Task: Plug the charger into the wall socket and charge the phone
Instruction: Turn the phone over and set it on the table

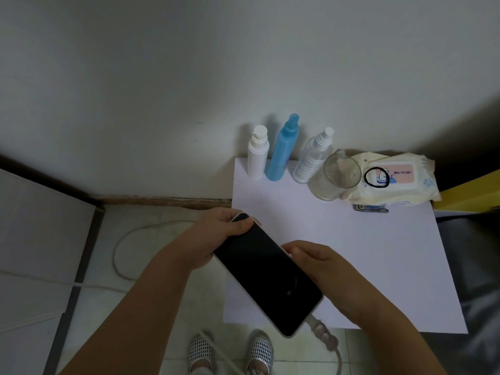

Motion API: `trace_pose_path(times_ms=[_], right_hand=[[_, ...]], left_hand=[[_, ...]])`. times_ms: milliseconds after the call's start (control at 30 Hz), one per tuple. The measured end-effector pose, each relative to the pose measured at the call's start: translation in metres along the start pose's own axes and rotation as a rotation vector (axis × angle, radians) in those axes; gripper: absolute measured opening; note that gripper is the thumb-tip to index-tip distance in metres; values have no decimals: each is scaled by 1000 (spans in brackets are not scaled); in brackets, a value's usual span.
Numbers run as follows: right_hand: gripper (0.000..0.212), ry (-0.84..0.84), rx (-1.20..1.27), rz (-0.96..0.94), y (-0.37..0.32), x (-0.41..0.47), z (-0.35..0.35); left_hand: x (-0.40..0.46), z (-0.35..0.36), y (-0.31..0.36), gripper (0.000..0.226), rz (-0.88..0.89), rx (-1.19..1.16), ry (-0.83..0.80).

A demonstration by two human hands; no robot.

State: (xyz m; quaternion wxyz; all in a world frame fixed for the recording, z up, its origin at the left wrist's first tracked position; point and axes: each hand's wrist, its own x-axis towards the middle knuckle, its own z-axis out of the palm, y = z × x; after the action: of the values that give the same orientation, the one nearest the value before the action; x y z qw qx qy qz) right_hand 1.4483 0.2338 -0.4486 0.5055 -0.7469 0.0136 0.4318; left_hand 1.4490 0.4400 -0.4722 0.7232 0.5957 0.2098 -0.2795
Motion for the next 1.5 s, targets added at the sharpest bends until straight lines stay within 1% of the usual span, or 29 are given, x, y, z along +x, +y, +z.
trace_pose_path(times_ms=[67, 133, 233, 300, 367, 433, 500, 567, 667, 1100, 1367, 1500], right_hand=[[32, 15, 26, -3, 1, 1, 2], [31, 50, 99, -10, 5, 1, 1], [37, 146, 272, -9, 13, 0, 1], [39, 219, 335, -37, 18, 0, 3], [39, 276, 349, -53, 23, -1, 5], [39, 317, 356, -65, 26, -2, 7], [32, 352, 330, -45, 28, -1, 10], [24, 365, 335, -33, 30, 0, 12], [21, 393, 370, -35, 31, 0, 15], [25, 458, 340, -6, 43, 9, 19], [27, 425, 361, -25, 51, 14, 22], [28, 455, 366, -25, 49, 15, 24]], left_hand=[[3, 8, 2, 13, 27, 34, 38], [6, 14, 2, 13, 57, -14, 113], [6, 24, -3, 28, 29, -256, 236], [2, 31, -9, 36, 36, -356, 242], [-3, 39, -17, 33, 65, -330, 231], [-7, 44, -24, 25, 91, -275, 255], [-7, 47, -28, 20, 108, -238, 291], [-6, 49, -28, 19, 120, -223, 318], [-3, 51, -27, 21, 127, -218, 336], [7, 51, -38, 19, 105, -136, 323], [11, 49, -40, 20, 95, -124, 333], [12, 48, -40, 21, 91, -114, 341]])
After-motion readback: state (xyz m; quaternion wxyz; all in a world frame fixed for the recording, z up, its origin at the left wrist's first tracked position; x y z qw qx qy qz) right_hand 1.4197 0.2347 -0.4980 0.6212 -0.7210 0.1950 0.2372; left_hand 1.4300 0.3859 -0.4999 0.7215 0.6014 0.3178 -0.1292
